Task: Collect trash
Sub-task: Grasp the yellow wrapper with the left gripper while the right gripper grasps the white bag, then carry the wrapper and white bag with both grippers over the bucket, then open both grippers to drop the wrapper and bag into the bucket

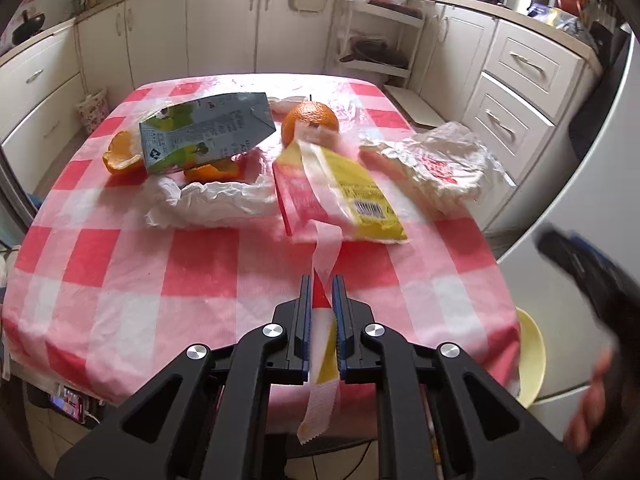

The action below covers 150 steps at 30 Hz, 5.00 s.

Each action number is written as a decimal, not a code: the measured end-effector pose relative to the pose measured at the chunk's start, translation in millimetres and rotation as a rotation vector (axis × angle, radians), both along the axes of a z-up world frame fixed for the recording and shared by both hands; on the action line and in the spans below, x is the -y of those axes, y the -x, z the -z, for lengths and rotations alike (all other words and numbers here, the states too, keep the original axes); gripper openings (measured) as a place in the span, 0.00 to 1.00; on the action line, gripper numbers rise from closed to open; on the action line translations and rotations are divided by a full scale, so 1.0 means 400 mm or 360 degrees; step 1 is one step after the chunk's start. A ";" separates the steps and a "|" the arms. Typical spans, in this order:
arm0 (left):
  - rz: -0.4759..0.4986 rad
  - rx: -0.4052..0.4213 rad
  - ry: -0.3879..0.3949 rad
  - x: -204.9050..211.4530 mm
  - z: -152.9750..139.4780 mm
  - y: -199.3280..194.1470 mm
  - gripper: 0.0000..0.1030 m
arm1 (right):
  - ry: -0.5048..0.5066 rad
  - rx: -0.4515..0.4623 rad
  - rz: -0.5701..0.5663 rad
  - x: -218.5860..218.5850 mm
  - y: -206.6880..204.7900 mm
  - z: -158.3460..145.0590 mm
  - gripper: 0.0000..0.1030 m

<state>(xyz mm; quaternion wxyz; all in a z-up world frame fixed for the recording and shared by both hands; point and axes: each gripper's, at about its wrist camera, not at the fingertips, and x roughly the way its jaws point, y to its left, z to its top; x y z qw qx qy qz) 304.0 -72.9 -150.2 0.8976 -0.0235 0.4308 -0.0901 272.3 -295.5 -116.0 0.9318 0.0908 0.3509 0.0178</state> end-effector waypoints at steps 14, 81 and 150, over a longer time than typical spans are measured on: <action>-0.0130 -0.0066 0.0109 -0.018 0.019 -0.113 0.72 | -0.0077 -0.0120 0.0086 0.026 -0.198 0.053 0.73; -0.0308 -0.0154 0.0317 -0.272 0.004 0.008 0.71 | 0.0309 -0.0218 -0.0271 -0.045 -0.040 0.080 0.12; 0.0731 -0.0539 0.0408 0.666 0.124 0.072 0.55 | 0.0234 -0.0426 0.0740 0.424 0.334 0.180 0.38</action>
